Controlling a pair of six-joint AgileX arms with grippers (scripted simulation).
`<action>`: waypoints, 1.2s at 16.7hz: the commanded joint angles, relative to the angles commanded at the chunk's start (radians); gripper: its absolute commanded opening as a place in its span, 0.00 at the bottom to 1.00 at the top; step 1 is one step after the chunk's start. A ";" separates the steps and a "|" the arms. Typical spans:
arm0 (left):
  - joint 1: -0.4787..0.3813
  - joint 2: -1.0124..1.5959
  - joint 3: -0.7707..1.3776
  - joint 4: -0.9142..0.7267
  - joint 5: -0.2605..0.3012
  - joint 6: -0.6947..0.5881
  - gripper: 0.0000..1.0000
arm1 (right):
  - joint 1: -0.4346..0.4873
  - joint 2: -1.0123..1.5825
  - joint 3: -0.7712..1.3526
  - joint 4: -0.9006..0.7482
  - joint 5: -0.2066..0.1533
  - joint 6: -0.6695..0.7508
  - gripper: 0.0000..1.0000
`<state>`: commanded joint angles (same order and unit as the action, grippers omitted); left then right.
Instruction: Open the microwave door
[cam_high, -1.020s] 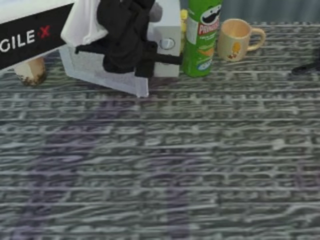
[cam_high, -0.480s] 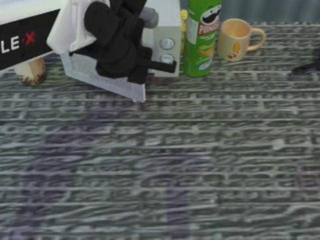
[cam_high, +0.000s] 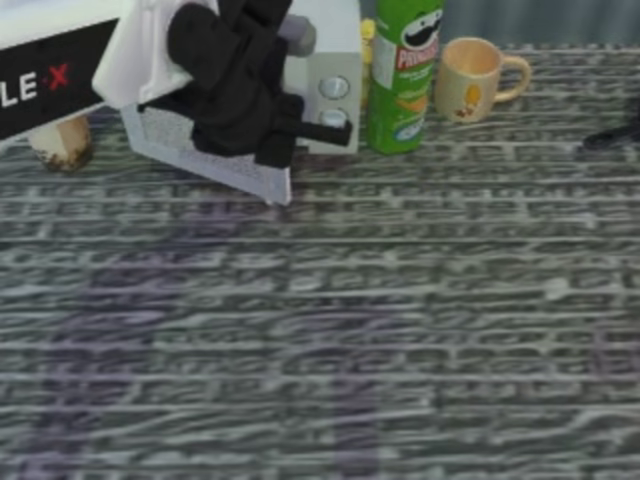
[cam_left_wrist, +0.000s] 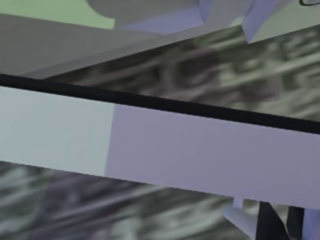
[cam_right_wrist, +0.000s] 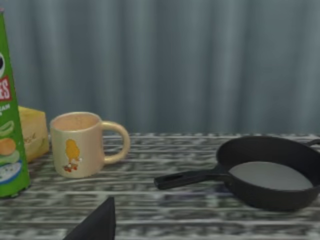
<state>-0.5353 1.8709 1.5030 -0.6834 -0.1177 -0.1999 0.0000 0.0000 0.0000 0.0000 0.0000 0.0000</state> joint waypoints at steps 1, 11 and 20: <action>0.000 0.000 0.000 0.000 0.000 0.000 0.00 | 0.000 0.000 0.000 0.000 0.000 0.000 1.00; 0.000 0.000 0.000 0.000 0.000 0.000 0.00 | 0.000 0.000 0.000 0.000 0.000 0.000 1.00; 0.025 -0.056 -0.088 0.019 0.055 0.097 0.00 | 0.000 0.000 0.000 0.000 0.000 0.000 1.00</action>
<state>-0.5107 1.8149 1.4155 -0.6639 -0.0622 -0.1029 0.0000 0.0000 0.0000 0.0000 0.0000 0.0000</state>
